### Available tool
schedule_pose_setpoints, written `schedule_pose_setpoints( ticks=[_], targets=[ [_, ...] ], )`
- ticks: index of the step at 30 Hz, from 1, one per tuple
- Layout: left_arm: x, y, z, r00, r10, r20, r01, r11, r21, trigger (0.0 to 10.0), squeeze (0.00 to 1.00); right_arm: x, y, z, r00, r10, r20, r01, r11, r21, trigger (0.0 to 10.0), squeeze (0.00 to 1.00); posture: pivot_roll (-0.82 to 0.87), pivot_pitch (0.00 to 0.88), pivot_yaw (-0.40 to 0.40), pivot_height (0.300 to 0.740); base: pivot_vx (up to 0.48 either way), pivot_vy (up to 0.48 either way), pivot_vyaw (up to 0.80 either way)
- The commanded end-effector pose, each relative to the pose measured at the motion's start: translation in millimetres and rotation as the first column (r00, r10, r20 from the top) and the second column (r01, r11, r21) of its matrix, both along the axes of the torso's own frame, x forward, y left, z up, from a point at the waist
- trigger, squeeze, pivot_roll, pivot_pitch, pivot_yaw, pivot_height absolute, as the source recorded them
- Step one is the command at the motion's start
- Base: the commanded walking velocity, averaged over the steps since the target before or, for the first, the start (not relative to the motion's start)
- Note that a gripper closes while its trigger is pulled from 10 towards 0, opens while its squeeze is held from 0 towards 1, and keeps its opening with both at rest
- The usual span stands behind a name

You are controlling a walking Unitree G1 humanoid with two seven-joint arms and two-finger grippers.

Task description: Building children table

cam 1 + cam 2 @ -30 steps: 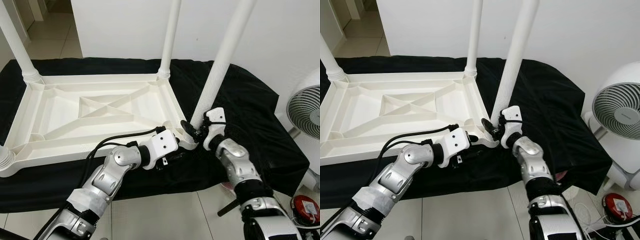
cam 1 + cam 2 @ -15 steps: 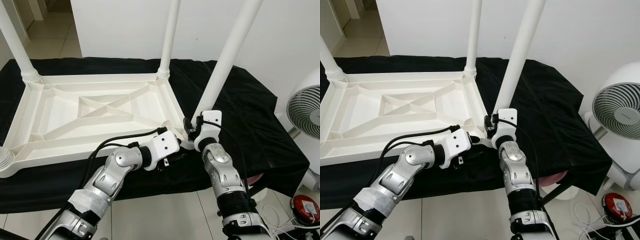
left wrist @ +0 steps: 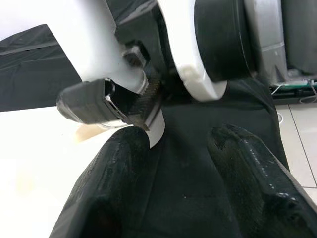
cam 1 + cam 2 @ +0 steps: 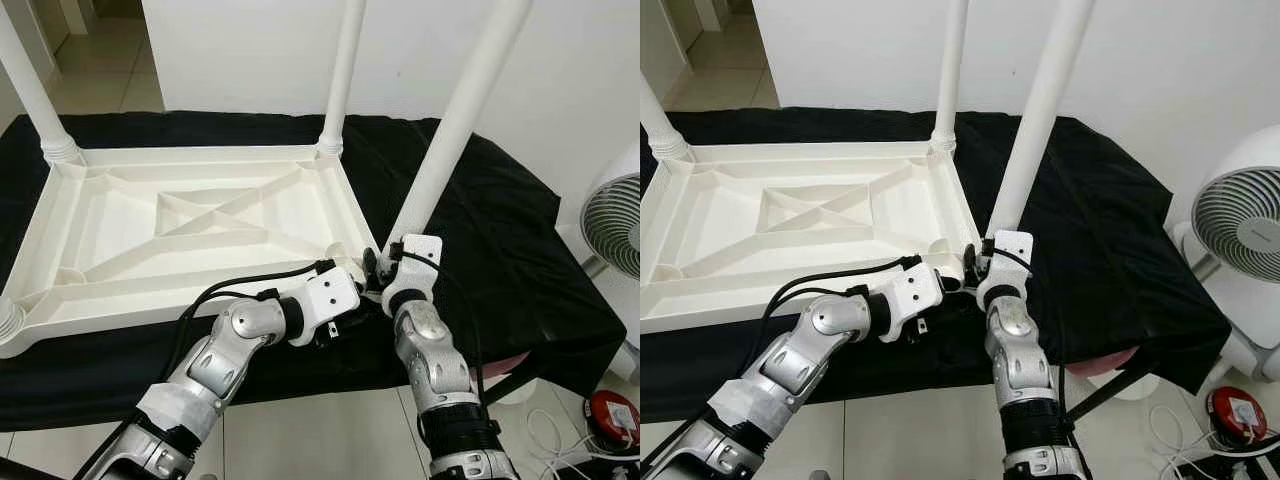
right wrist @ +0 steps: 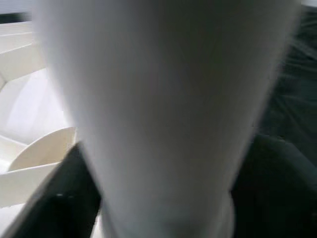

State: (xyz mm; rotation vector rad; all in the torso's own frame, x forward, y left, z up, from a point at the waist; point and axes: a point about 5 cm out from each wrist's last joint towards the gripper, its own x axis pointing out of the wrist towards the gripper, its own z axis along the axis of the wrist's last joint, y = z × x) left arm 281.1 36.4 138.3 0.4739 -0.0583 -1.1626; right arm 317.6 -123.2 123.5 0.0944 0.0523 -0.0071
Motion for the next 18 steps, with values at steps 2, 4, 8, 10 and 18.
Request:
schedule_pose_setpoints(
  ticks=[2, 4, 8, 10, 18],
  targets=[
    [0.9, -2.7, 0.4, 1.0, 0.017, 0.009, -0.017, 1.0, -0.003, 10.0, 0.0, 2.3, -6.8, 6.2, 0.998, 0.052, 0.039, -0.052, 0.999, -0.003, 10.0, 1.0, -0.08, 0.0, -0.073, 0.74, 0.0, 0.0, 0.0],
    [0.9, -2.7, 0.4, 1.0, 0.017, 0.009, -0.017, 1.0, -0.003, 10.0, 0.0, 2.3, -6.8, 6.2, 0.998, 0.052, 0.039, -0.052, 0.999, -0.003, 10.0, 1.0, -0.08, 0.0, -0.073, 0.74, 0.0, 0.0, 0.0],
    [2.6, -2.7, 2.2, 1.0, 0.02, 0.014, -0.02, 1.0, -0.005, 10.0, 0.0, 4.5, -15.3, 6.9, 0.976, 0.212, 0.057, -0.207, 0.975, -0.075, 10.0, 0.0, -0.08, 0.0, -0.072, 0.74, 0.0, 0.0, 0.0],
    [2.3, -2.9, 2.3, 1.0, 0.018, 0.016, -0.018, 1.0, -0.005, 10.0, 0.0, 6.4, -21.2, 6.2, 0.954, 0.293, 0.058, -0.285, 0.951, -0.123, 10.0, 0.0, -0.08, 0.0, -0.067, 0.74, 0.0, 0.0, 0.0],
    [3.8, -2.8, 3.9, 1.0, 0.024, 0.016, -0.024, 1.0, -0.01, 10.0, 0.0, 15.2, -24.2, 3.4, 0.844, 0.535, 0.03, -0.515, 0.826, -0.23, 10.0, 0.0, -0.08, 0.0, -0.059, 0.74, 0.0, 0.0, 0.0]
  ],
)
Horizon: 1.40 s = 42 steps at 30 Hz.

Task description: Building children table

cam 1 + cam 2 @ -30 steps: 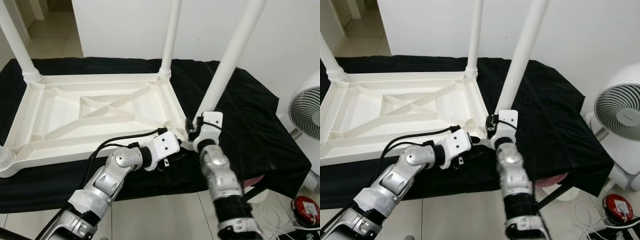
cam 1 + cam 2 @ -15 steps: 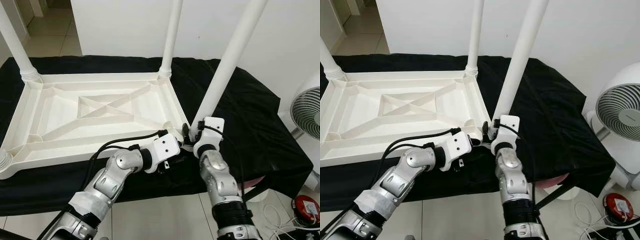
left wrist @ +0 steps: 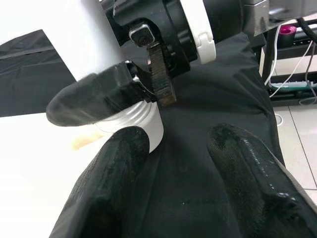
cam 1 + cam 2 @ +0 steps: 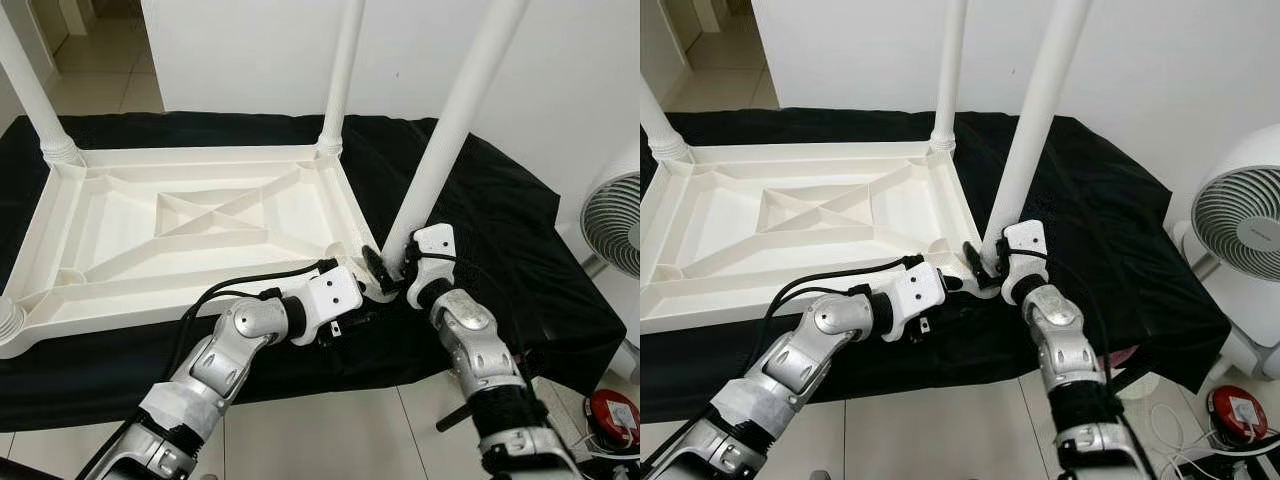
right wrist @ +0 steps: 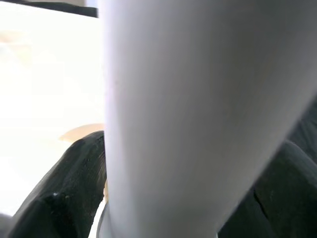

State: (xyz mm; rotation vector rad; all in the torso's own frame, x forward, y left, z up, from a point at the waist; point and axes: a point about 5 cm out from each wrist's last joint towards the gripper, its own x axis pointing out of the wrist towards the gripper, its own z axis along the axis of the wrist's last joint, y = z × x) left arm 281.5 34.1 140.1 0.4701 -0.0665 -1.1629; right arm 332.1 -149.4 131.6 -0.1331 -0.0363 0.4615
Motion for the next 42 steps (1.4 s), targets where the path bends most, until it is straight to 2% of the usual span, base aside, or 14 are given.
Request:
schedule_pose_setpoints(
  ticks=[1, 6, 7, 8, 9, 11, 12, 19, 20, 21, 22, 28, 34, 42],
  targets=[
    [3.3, -0.5, 2.1, 1.0, 0.026, 0.012, -0.026, 1.0, -0.003, 10.0, 0.0, 0.7, 2.1, -4.7, 0.996, 0.085, -0.022, -0.085, 0.996, -0.012, 10.0, 0.0, -0.08, 0.0, -0.059, 0.74, 0.0, 0.0, 0.0],
    [3.9, -0.1, 2.9, 0.999, 0.034, 0.015, -0.033, 0.999, -0.007, 10.0, 0.0, 1.6, 3.7, -11.3, 0.969, 0.24, -0.058, -0.242, 0.969, -0.047, 10.0, 0.0, -0.07, 0.0, -0.061, 0.74, 0.0, 0.0, 0.0],
    [3.9, 0.1, 3.0, 0.999, 0.035, 0.015, -0.035, 0.999, -0.008, 10.0, 0.0, 2.6, 3.6, -12.0, 0.965, 0.255, -0.059, -0.259, 0.964, -0.059, 8.7, 0.0, -0.06, 0.0, -0.064, 0.74, 0.0, 0.0, 0.0],
    [4.0, 0.2, 3.2, 0.999, 0.038, 0.016, -0.037, 0.999, -0.009, 10.0, 0.0, 3.4, 3.8, -12.4, 0.959, 0.275, -0.064, -0.279, 0.958, -0.07, 5.0, 0.0, -0.06, 0.0, -0.066, 0.74, 0.0, 0.0, 0.0],
    [4.1, 0.3, 3.4, 0.999, 0.04, 0.017, -0.039, 0.999, -0.009, 10.0, 0.0, 4.0, 3.9, -12.2, 0.955, 0.288, -0.062, -0.293, 0.953, -0.082, 3.7, 0.0, -0.06, 0.0, -0.066, 0.74, 0.0, 0.0, 0.0],
    [4.1, 0.5, 3.6, 0.999, 0.041, 0.018, -0.041, 0.999, -0.01, 10.0, 0.0, 4.3, 3.9, -12.1, 0.953, 0.296, -0.062, -0.301, 0.95, -0.089, 3.1, 0.0, -0.06, 0.0, -0.066, 0.74, 0.0, 0.0, 0.0],
    [4.2, 0.7, 3.7, 0.999, 0.043, 0.018, -0.043, 0.999, -0.011, 10.0, 0.0, 5.5, 3.0, -12.8, 0.949, 0.308, -0.069, -0.314, 0.945, -0.093, 0.0, 0.0, -0.05, 0.0, -0.067, 0.74, 0.0, 0.0, 0.0],
    [4.2, 1.7, 4.3, 0.999, 0.049, 0.019, -0.049, 0.999, -0.012, 10.0, 0.0, 8.1, -0.9, -15.3, 0.945, 0.318, -0.078, -0.324, 0.943, -0.082, 0.0, 0.0, -0.05, 0.0, -0.068, 0.74, 0.0, 0.0, 0.0],
    [4.2, 1.9, 4.5, 0.999, 0.049, 0.019, -0.049, 0.999, -0.011, 10.0, 0.0, 7.6, -1.7, -17.3, 0.948, 0.308, -0.083, -0.315, 0.946, -0.08, 3.5, 0.0, -0.05, 0.0, -0.065, 0.74, 0.0, 0.0, 0.0],
    [4.2, 1.9, 4.5, 0.999, 0.049, 0.019, -0.049, 0.999, -0.011, 10.0, 0.0, 7.6, -1.7, -17.3, 0.948, 0.308, -0.083, -0.315, 0.946, -0.08, 3.5, 0.0, -0.05, 0.0, -0.065, 0.74, 0.0, 0.0, 0.0],
    [4.2, 2.1, 4.5, 0.999, 0.05, 0.019, -0.049, 0.999, -0.011, 10.0, 0.0, 7.6, -2.4, -19.1, 0.949, 0.304, -0.085, -0.311, 0.947, -0.078, 10.0, 0.0, -0.05, 0.0, -0.065, 0.74, 0.0, 0.0, 0.0],
    [1.6, 1.7, 3.7, 0.999, 0.042, 0.015, -0.042, 0.999, -0.01, 10.0, 0.0, 3.7, -1.5, -22.8, 0.97, 0.234, -0.071, -0.234, 0.972, 0.006, 10.0, 0.0, -0.06, 0.0, -0.064, 0.74, 0.0, 0.0, 0.0],
    [0.0, 1.6, 2.2, 0.999, 0.04, 0.011, -0.04, 0.999, -0.009, 10.0, 0.0, 2.8, 0.0, -26.3, 0.989, 0.116, -0.091, -0.116, 0.993, 0.0, 10.0, 0.0, -0.06, 0.0, -0.071, 0.74, 0.0, 0.0, 0.0],
    [-3.8, 0.2, -0.7, 1.0, 0.031, -0.003, -0.031, 0.999, -0.008, 10.0, 0.0, -6.4, 11.6, -37.7, 0.952, -0.233, -0.197, 0.249, 0.967, 0.059, 10.0, 0.0, -0.07, 0.0, -0.071, 0.74, 0.0, 0.0, 0.0]
  ],
)
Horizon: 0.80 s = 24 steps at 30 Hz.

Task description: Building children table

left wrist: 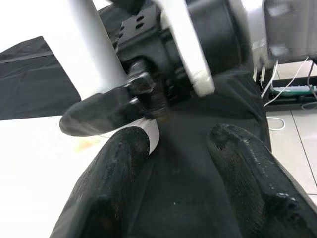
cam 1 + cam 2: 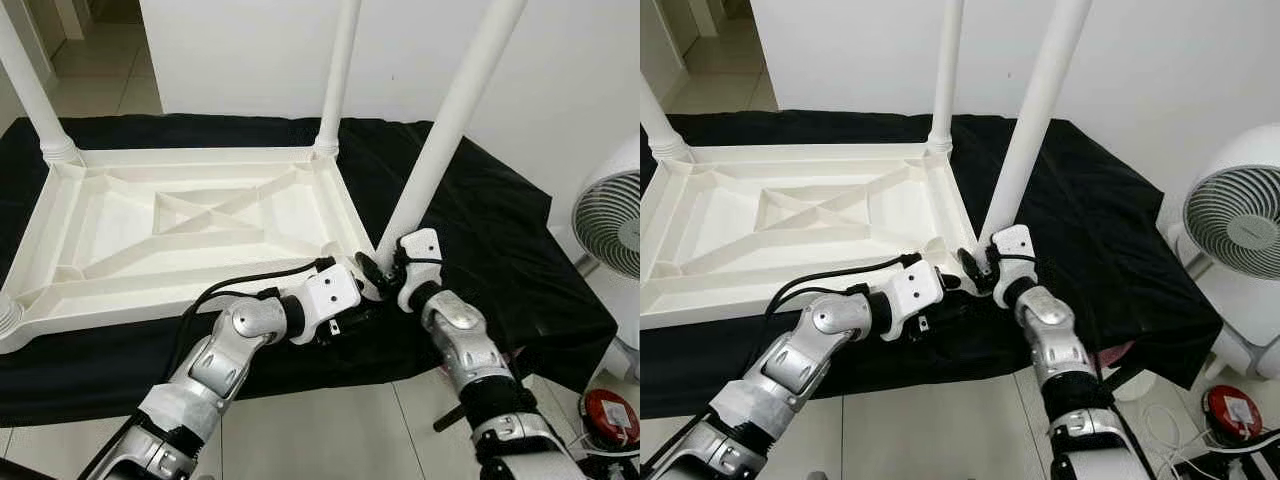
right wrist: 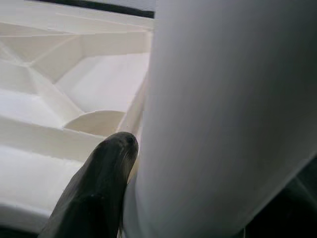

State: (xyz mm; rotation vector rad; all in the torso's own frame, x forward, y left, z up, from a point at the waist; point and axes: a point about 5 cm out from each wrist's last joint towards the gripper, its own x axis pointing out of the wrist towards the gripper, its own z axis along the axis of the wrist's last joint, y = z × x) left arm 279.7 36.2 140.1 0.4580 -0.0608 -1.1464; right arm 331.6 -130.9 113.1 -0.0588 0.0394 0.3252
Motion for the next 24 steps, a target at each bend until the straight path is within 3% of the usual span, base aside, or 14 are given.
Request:
schedule_pose_setpoints(
  ticks=[1, 4, 6, 8, 13, 17, 18, 19, 20, 24],
  targets=[
    [-2.0, -2.0, -0.8, 1.0, 0.013, 0.004, -0.013, 1.0, 0.001, 10.0, 0.0, -5.9, -6.9, -19.3, 0.989, -0.101, -0.111, 0.104, 0.994, 0.023, 10.0, 0.0, -0.07, 0.0, -0.071, 0.74, 0.0, 0.0, 0.0],
    [-2.9, -1.6, -1.5, 1.0, 0.012, 0.002, -0.012, 1.0, 0.002, 10.0, 0.0, -8.7, -5.1, -20.8, 0.977, -0.174, -0.124, 0.183, 0.981, 0.06, 10.0, 0.0, -0.06, 0.0, -0.073, 0.74, 0.0, 0.0, 0.0],
    [-4.1, -0.6, -2.3, 1.0, 0.015, -0.001, -0.015, 1.0, 0.004, 10.0, 0.0, -16.1, 0.8, -21.5, 0.944, -0.301, -0.137, 0.317, 0.941, 0.115, 10.0, 0.0, -0.06, 0.0, -0.079, 0.74, 0.0, 0.0, 0.0],
    [-4.2, -0.2, -2.6, 1.0, 0.019, -0.003, -0.019, 1.0, 0.003, 10.0, 0.0, -19.6, 4.7, -20.7, 0.927, -0.349, -0.139, 0.367, 0.92, 0.135, 10.0, 0.0, -0.06, 0.0, -0.082, 0.74, 0.0, 0.0, 0.0],
    [-4.2, 0.3, -2.4, 1.0, 0.026, -0.005, -0.026, 1.0, -0.001, 10.0, 0.0, -22.9, 14.1, -15.4, 0.919, -0.368, -0.144, 0.389, 0.906, 0.168, 10.0, 0.0, -0.06, 0.0, -0.082, 0.74, 0.0, 0.0, 0.0],
    [-4.4, -0.5, -2.8, 1.0, 0.023, -0.005, -0.023, 1.0, 0.0, 10.0, 0.0, -23.1, 7.6, -11.6, 0.912, -0.388, -0.134, 0.405, 0.903, 0.145, 10.0, 0.0, -0.06, 0.0, -0.085, 0.74, 0.0, 0.0, 0.0],
    [-4.5, -0.9, -2.8, 1.0, 0.023, -0.005, -0.023, 1.0, 0.001, 10.0, 0.0, -23.7, 6.0, -9.6, 0.91, -0.395, -0.13, 0.411, 0.9, 0.143, 10.0, 0.85, -0.06, 0.0, -0.085, 0.74, 0.0, 0.0, 0.0],
    [-4.5, -0.9, -2.8, 1.0, 0.023, -0.005, -0.023, 1.0, 0.001, 10.0, 0.0, -23.7, 6.0, -9.6, 0.91, -0.395, -0.13, 0.411, 0.9, 0.143, 10.0, 0.85, -0.06, 0.0, -0.085, 0.74, 0.0, 0.0, 0.0],
    [-4.1, -1.1, -2.6, 1.0, 0.023, -0.004, -0.023, 1.0, 0.0, 10.0, 0.0, -24.3, 5.5, -7.0, 0.915, -0.387, -0.117, 0.401, 0.902, 0.157, 10.0, 1.0, -0.06, 0.0, -0.084, 0.74, 0.0, 0.0, 0.0],
    [-3.2, -1.4, -1.6, 1.0, 0.027, 0.0, -0.027, 1.0, -0.001, 10.0, 0.0, -23.4, 4.7, 1.2, 0.939, -0.336, -0.077, 0.345, 0.919, 0.192, 10.0, 1.0, -0.06, 0.0, -0.087, 0.74, 0.0, 0.0, 0.0]
  ],
)
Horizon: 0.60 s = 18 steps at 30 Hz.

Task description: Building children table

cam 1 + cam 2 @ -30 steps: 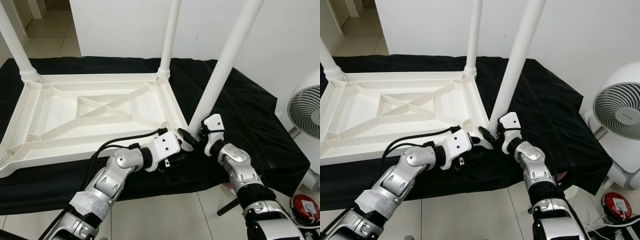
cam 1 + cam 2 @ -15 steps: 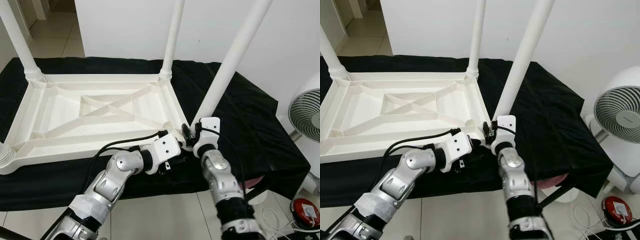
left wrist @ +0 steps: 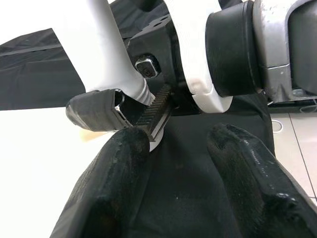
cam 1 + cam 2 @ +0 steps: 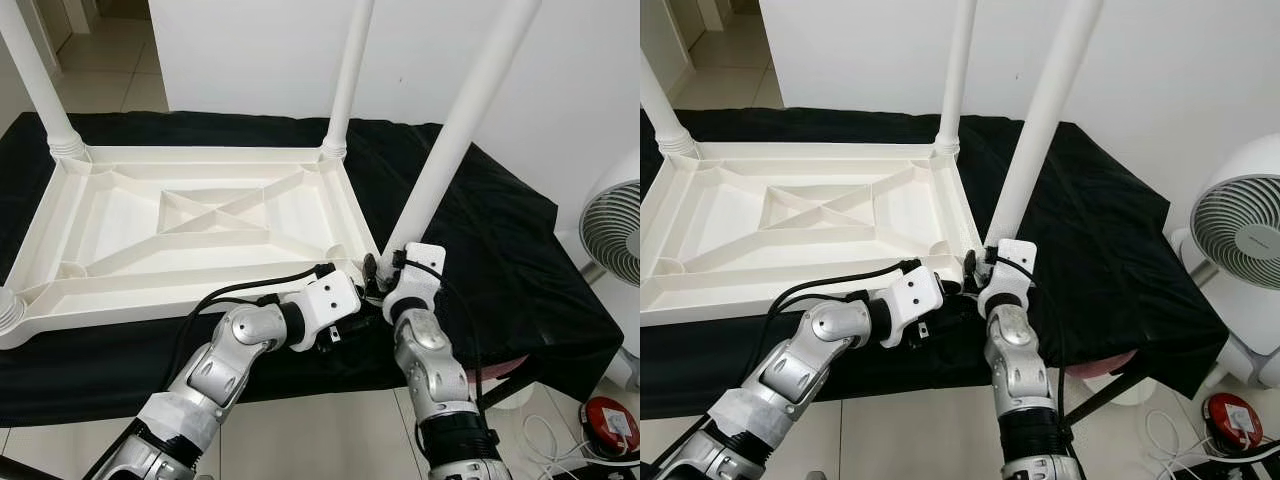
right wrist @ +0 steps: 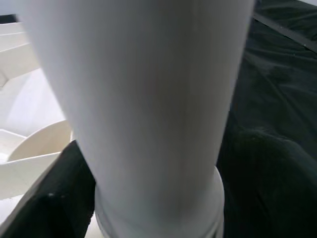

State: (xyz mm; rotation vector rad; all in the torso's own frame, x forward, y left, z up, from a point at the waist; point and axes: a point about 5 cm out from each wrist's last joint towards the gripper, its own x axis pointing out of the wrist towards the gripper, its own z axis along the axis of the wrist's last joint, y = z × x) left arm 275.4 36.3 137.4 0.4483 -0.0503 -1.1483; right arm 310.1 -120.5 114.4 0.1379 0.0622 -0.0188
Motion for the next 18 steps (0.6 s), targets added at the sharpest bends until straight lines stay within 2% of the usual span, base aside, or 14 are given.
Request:
schedule_pose_setpoints(
  ticks=[1, 7, 8, 9, 10, 11, 13, 14, 16, 17, 18],
  targets=[
    [1.1, -1.5, 1.1, 1.0, 0.026, 0.013, -0.026, 1.0, 0.002, 10.0, 0.0, -1.9, -5.8, -0.1, 1.0, -0.003, 0.005, 0.003, 1.0, 0.019, 10.0, 1.0, -0.06, 0.0, -0.087, 0.74, 0.0, 0.0, 0.0],
    [1.5, -1.6, 1.5, 0.999, 0.028, 0.015, -0.028, 1.0, 0.001, 10.0, 0.0, 0.2, -11.4, 5.7, 0.999, 0.032, 0.037, -0.032, 0.999, 0.014, 10.0, 1.0, -0.06, 0.0, -0.091, 0.74, 0.0, 0.0, 0.0],
    [1.7, -1.6, 1.9, 0.999, 0.03, 0.016, -0.03, 1.0, 0.0, 10.0, 0.0, 1.6, -15.2, 7.6, 0.997, 0.067, 0.048, -0.067, 0.998, 0.006, 10.0, 0.0, -0.06, 0.0, -0.092, 0.74, 0.0, 0.0, 0.0],
    [1.7, -1.6, 1.9, 0.999, 0.03, 0.016, -0.03, 1.0, 0.0, 10.0, 0.0, 1.6, -15.2, 7.6, 0.997, 0.067, 0.048, -0.067, 0.998, 0.006, 10.0, 0.0, -0.06, 0.0, -0.092, 0.74, 0.0, 0.0, 0.0],
    [2.1, -1.6, 2.7, 0.999, 0.032, 0.018, -0.032, 0.999, -0.002, 10.0, 0.0, 4.2, -17.9, 8.4, 0.988, 0.14, 0.057, -0.14, 0.99, -0.018, 10.0, 0.0, -0.06, 0.0, -0.092, 0.74, 0.0, 0.0, 0.0],
    [2.1, -1.6, 2.7, 0.999, 0.032, 0.018, -0.032, 0.999, -0.002, 10.0, 0.0, 4.2, -17.9, 8.4, 0.988, 0.14, 0.057, -0.14, 0.99, -0.018, 10.0, 0.0, -0.06, 0.0, -0.092, 0.74, 0.0, 0.0, 0.0],
    [3.1, -1.6, 4.2, 0.999, 0.036, 0.022, -0.036, 0.999, -0.005, 10.0, 0.0, 9.4, -21.9, 7.6, 0.946, 0.319, 0.066, -0.312, 0.945, -0.096, 10.0, 0.0, -0.06, 0.0, -0.081, 0.74, 0.0, 0.0, 0.0],
    [3.1, -1.6, 4.2, 0.999, 0.036, 0.022, -0.036, 0.999, -0.005, 10.0, 0.0, 9.4, -21.9, 7.6, 0.946, 0.319, 0.066, -0.312, 0.945, -0.096, 10.0, 0.0, -0.06, 0.0, -0.081, 0.74, 0.0, 0.0, 0.0],
    [4.6, -1.5, 5.5, 0.999, 0.039, 0.024, -0.039, 0.999, -0.007, 10.0, 0.0, 13.4, -23.2, 7.2, 0.894, 0.445, 0.063, -0.432, 0.89, -0.147, 10.0, 0.0, -0.06, 0.0, -0.077, 0.74, 0.0, 0.0, 0.0],
    [4.6, -1.5, 5.5, 0.999, 0.039, 0.024, -0.039, 0.999, -0.007, 10.0, 0.0, 13.4, -23.2, 7.2, 0.894, 0.445, 0.063, -0.432, 0.89, -0.147, 10.0, 0.0, -0.06, 0.0, -0.077, 0.74, 0.0, 0.0, 0.0],
    [5.1, -1.5, 5.9, 0.999, 0.04, 0.026, -0.04, 0.999, -0.007, 10.0, 0.0, 14.9, -23.1, 7.3, 0.875, 0.481, 0.06, -0.467, 0.869, -0.16, 10.0, 0.0, -0.06, 0.0, -0.077, 0.74, 0.0, 0.0, 0.0]
  ],
)
